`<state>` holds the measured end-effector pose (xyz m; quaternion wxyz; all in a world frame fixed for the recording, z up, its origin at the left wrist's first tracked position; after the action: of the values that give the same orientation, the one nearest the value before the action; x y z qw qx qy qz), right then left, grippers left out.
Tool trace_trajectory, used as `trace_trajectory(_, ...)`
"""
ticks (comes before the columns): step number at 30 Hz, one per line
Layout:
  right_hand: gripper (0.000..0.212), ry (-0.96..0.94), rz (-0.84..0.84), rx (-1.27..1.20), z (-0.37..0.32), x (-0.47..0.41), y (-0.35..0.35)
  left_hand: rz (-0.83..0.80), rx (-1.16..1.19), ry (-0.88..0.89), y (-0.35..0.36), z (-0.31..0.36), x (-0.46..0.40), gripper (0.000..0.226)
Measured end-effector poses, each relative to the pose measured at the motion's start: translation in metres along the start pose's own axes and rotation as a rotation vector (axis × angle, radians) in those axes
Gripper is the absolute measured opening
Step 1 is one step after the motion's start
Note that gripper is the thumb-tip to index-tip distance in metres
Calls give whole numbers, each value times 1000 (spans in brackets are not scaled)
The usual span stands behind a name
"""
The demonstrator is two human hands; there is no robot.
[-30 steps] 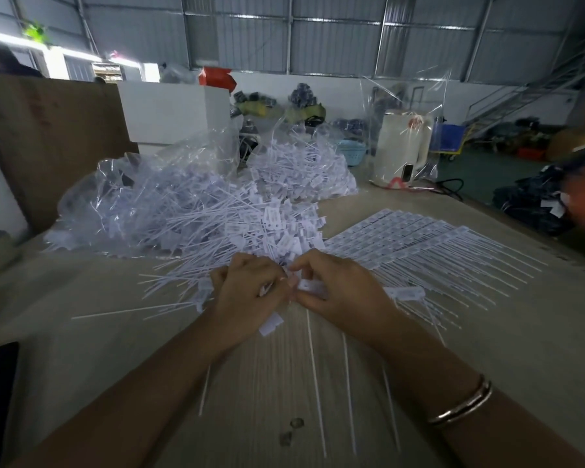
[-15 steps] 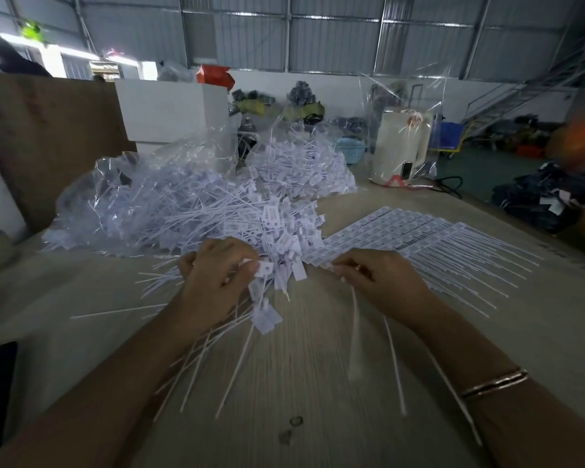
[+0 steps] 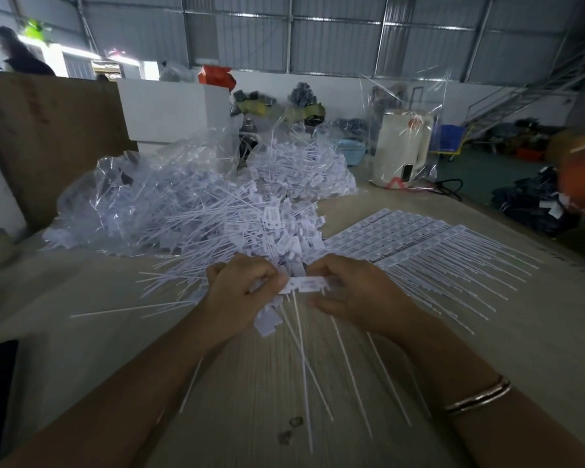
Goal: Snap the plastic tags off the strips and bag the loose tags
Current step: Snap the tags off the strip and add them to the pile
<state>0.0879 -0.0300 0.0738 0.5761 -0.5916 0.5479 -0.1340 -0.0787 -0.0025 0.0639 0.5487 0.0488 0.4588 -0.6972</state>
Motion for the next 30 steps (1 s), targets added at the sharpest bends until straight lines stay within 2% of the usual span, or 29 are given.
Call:
trace_trajectory(3, 18, 4, 15, 48, 1, 0, 1, 54, -151, 135, -3, 5, 0, 40)
trace_trajectory(6, 18, 15, -17, -61, -1, -1, 3, 134, -276, 281, -13, 11, 1, 31)
trace_trajectory(10, 16, 61, -43, -175, 2, 0, -1, 141, -337, 328, -18, 4, 0, 21)
trace_trajectory(12, 21, 114, -5, -191, 12, 3, -10, 140, -359, 278, -25, -7, 0, 20)
trace_trajectory(14, 8, 126, 24, -145, 17, 6, -13, 145, -454, 147, -30, -17, 1, 29)
trace_trajectory(17, 19, 46, 82, -20, 3, 3, -8, 223, -613, 35, -27, -7, 2, 40)
trace_trajectory(19, 25, -30, 106, 6, -15, -4, -1, 176, -499, 41, -16, 7, -1, 41)
trace_trajectory(22, 27, -65, 119, -42, -26, -9, 4, 3, -197, 42, 3, 15, -1, 38)
trace_trajectory(24, 29, -74, 91, -87, -24, -6, 3, 6, -48, -20, 3, 10, -1, 36)
trace_trajectory(27, 31, 11, 76, 17, -7, -1, -2, 57, -28, -83, -4, 1, -1, 30)
trace_trajectory(30, 26, 27, 82, 175, -2, -2, -2, 34, -69, -45, -4, 1, 0, 28)
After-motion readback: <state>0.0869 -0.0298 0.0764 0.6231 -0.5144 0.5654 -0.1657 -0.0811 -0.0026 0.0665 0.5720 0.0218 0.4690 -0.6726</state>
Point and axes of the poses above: each hand's wrist, its own x-axis away from the middle knuckle, its own y-axis out of the palm, z = x × y, the point moved 5 cm from there along -x, towards the middle knuckle, and after that the axes turned 1 degree about x, right-handed, at the moved point
